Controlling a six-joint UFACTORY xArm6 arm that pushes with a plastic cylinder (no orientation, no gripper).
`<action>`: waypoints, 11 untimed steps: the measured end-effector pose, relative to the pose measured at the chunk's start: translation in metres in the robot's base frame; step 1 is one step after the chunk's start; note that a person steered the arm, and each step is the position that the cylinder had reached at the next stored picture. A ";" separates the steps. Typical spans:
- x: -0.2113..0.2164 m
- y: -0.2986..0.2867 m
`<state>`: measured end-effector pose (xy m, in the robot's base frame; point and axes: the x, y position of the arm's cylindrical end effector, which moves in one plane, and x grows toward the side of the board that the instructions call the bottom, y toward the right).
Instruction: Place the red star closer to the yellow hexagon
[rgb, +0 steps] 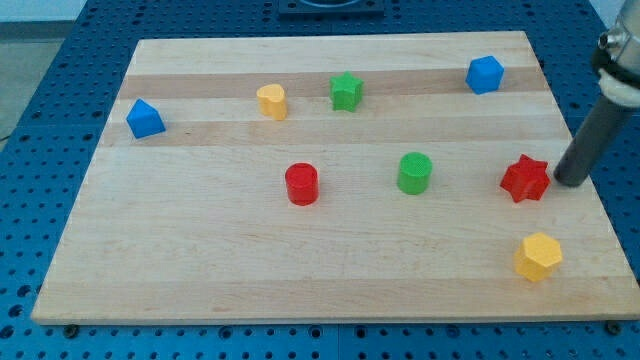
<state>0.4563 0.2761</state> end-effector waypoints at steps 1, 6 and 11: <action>-0.040 -0.008; 0.039 -0.058; 0.023 -0.076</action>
